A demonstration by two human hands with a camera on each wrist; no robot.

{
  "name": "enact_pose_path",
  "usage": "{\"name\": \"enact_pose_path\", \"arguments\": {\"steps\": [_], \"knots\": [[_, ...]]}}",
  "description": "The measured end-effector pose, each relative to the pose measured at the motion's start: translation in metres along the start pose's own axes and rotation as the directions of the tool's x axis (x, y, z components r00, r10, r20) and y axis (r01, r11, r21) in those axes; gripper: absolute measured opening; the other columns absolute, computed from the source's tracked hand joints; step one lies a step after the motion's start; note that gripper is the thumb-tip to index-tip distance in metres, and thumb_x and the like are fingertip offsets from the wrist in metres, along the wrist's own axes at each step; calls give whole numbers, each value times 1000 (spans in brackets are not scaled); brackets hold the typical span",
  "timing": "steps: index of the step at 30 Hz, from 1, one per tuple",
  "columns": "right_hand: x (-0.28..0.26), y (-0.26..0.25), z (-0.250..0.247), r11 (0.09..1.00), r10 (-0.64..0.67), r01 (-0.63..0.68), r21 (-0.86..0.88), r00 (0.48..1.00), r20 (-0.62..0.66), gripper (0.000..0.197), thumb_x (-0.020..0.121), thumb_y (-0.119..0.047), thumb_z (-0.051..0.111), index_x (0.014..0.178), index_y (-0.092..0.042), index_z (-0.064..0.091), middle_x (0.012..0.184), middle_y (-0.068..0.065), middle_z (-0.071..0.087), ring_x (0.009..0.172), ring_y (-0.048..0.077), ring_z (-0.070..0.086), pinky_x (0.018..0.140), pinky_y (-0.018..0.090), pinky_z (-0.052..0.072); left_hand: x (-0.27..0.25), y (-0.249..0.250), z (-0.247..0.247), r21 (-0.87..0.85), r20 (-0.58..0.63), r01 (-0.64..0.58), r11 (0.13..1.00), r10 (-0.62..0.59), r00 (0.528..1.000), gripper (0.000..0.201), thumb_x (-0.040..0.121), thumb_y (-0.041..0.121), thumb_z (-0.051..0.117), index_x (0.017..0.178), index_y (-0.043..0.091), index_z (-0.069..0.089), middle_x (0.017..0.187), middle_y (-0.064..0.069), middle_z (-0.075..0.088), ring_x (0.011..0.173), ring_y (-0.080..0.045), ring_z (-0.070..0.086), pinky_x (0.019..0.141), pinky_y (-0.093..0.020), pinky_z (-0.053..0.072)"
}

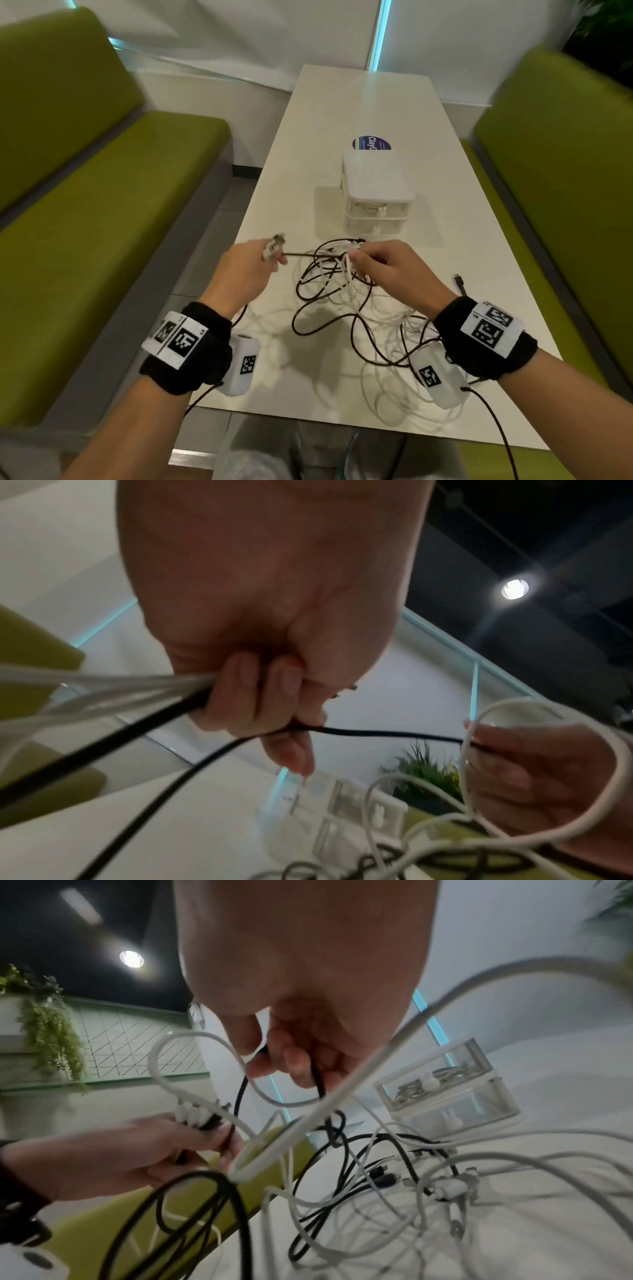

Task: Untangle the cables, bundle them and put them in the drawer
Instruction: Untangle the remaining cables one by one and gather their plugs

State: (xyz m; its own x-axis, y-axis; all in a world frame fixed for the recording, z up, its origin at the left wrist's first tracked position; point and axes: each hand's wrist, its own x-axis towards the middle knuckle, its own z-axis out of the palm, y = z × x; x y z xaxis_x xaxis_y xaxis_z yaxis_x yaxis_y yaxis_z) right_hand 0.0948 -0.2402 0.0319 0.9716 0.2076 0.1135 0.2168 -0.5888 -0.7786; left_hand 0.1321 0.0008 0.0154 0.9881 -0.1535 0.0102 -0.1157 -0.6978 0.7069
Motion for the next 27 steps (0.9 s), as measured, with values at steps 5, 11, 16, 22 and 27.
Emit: {"name": "enact_pose_path", "arguments": {"steps": [5,11,16,22,27], "knots": [[-3,2,15,993,-1,6,-116,999,43,51,99,-30,55,50,-25,43,43,-15,44,45,7,41,51,17,30,-13,9,15,23,-80,-143,989,144,986,27,100,12,43,114,19,65,115,4,68,109,-21,62,92,-43,49],[2,0,22,981,-41,42,-190,999,7,40,100,-24,54,60,-22,54,50,-21,53,55,1,50,53,16,32,-19,37,29,57,121,-338,939,330,936,38,96,7,47,126,26,59,118,7,64,109,-18,60,91,-36,47],[-3,11,26,978,54,-30,-208,992,115,34,101,-26,50,73,-19,68,64,-9,61,60,1,53,55,17,34,-17,32,42,207,237,-321,924,271,933,30,92,4,45,110,21,63,91,6,52,89,-26,59,70,-31,39],[-2,25,31,976,118,-63,-207,957,266,46,99,-51,44,76,-13,56,69,2,64,62,11,56,65,33,45,-10,30,39,266,103,-306,914,288,952,19,93,10,51,104,22,62,93,5,58,84,-26,59,66,-32,39],[21,26,17,845,103,74,-529,949,297,42,103,-46,35,91,-14,59,79,-1,58,74,20,54,66,36,39,-9,33,39,251,97,-273,929,256,962,16,95,13,53,97,26,62,90,9,57,83,-23,60,68,-35,42]]}}
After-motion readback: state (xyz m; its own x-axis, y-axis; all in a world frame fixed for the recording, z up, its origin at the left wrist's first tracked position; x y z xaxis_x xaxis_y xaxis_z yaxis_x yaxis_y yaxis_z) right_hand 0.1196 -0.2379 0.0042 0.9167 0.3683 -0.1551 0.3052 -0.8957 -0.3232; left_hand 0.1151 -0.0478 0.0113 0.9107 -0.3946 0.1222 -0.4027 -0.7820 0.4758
